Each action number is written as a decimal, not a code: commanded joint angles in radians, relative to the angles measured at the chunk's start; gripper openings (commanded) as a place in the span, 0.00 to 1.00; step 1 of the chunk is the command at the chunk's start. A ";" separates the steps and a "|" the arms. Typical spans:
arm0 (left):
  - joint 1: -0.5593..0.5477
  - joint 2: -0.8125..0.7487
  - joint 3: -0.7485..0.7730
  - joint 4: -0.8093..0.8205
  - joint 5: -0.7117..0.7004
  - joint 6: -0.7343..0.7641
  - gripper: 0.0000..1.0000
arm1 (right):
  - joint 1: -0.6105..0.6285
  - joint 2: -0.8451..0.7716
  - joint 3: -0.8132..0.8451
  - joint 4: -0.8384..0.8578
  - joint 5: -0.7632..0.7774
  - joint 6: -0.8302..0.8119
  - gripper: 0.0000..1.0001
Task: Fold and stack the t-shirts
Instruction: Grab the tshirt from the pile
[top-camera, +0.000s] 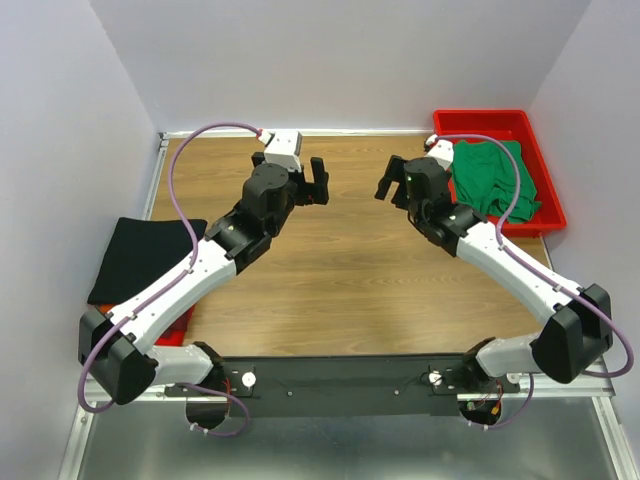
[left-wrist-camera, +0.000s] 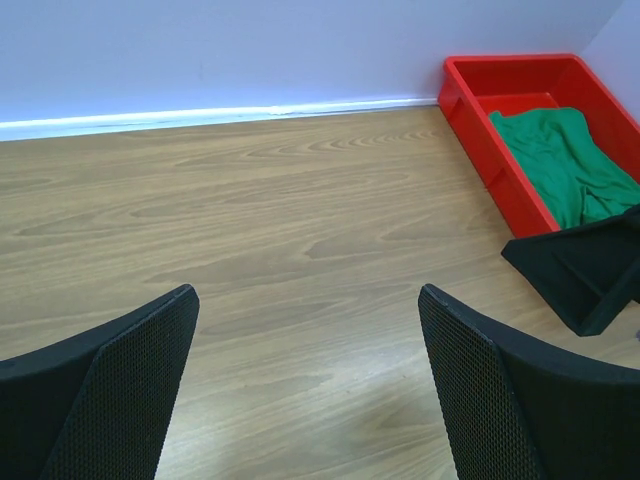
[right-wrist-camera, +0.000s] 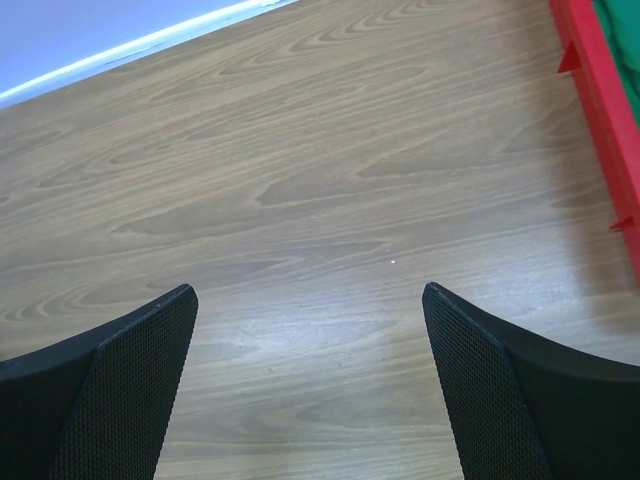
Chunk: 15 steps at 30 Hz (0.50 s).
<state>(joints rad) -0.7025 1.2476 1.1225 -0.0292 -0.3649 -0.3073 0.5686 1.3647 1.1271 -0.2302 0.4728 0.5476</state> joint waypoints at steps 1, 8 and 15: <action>0.001 0.009 0.071 -0.083 0.043 0.000 0.98 | 0.005 0.042 0.046 0.012 0.098 -0.060 1.00; 0.001 -0.030 0.060 -0.098 0.055 -0.006 0.98 | -0.209 0.262 0.268 0.008 0.032 -0.104 1.00; 0.001 -0.040 0.051 -0.101 0.073 -0.010 0.98 | -0.516 0.483 0.467 -0.009 -0.100 -0.048 1.00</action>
<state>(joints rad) -0.7025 1.2301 1.1774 -0.1177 -0.3199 -0.3084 0.1696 1.7668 1.5017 -0.2237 0.4313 0.4690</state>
